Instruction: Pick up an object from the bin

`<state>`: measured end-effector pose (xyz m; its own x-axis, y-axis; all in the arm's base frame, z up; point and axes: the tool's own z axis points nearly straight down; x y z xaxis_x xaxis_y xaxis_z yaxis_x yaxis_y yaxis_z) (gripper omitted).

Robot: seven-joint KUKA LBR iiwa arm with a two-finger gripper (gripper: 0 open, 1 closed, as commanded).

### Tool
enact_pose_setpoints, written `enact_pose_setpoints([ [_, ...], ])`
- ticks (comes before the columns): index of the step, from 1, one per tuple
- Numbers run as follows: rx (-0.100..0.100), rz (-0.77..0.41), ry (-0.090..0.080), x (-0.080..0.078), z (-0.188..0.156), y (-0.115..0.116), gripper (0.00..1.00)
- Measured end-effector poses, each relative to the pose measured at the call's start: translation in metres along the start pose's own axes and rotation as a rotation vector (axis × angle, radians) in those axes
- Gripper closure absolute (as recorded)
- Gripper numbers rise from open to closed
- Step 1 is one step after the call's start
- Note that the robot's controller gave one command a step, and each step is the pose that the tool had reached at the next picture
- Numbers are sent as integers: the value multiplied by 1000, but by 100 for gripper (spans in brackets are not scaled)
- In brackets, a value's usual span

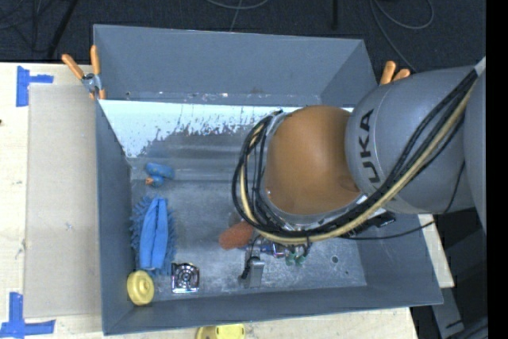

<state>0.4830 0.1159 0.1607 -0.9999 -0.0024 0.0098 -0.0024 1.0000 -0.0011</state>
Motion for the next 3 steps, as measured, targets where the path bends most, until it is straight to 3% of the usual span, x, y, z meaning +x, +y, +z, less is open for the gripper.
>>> enact_pose_setpoints([
  [1,-1,4,-8,-2,-4,0,0],
  [2,-3,6,-6,-71,90,-41,100],
  [3,-3,7,-6,-71,90,-41,100],
])
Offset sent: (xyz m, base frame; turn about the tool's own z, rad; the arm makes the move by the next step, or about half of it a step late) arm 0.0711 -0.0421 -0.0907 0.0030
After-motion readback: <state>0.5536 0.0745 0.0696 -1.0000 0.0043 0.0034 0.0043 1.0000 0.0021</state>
